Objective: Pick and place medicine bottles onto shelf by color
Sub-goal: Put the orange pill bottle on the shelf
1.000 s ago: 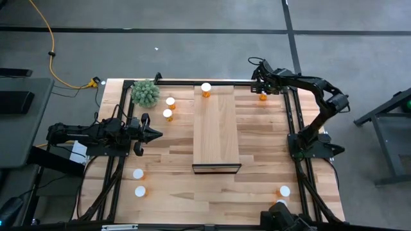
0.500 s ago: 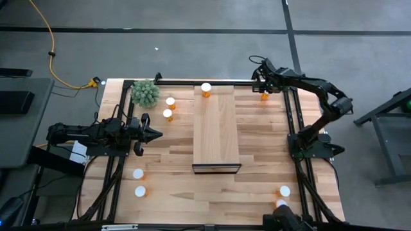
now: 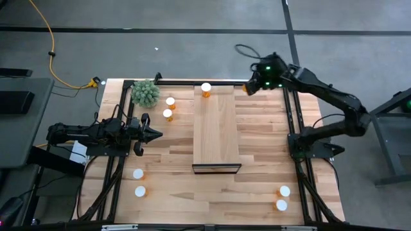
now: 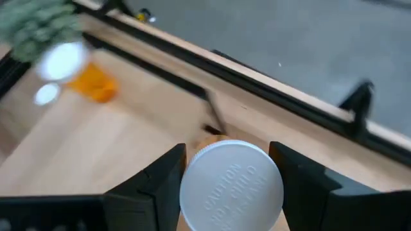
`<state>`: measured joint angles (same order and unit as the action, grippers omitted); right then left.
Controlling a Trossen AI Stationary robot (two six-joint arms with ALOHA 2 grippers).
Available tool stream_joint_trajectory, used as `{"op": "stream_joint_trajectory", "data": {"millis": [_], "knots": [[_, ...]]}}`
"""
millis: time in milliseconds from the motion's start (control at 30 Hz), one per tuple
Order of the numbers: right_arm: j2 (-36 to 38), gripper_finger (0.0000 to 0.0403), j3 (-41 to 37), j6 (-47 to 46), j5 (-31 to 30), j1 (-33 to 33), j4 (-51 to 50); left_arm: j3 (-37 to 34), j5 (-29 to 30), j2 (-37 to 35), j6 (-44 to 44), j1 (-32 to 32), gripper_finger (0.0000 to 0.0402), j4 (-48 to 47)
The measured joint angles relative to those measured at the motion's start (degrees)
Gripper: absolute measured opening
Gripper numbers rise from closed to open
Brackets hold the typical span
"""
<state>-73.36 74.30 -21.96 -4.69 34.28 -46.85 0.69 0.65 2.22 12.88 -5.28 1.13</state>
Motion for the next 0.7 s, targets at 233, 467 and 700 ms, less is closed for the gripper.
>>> {"op": "stream_joint_trajectory", "data": {"millis": [233,467,700], "knots": [[-13.1,0.0193,14.2,1.4,-4.0,-7.3,-6.5,0.0,0.0,0.0,0.0,0.0,0.0003,0.0],[-24.7,0.0193,24.1,3.3,-4.1,-9.7,-8.2,0.0,0.0,0.0,0.0,0.0,0.0003,0.0],[-32.0,0.0193,30.3,5.5,-3.7,-11.0,-10.2,0.0,0.0,0.0,0.0,0.0,0.0003,0.0]]}}
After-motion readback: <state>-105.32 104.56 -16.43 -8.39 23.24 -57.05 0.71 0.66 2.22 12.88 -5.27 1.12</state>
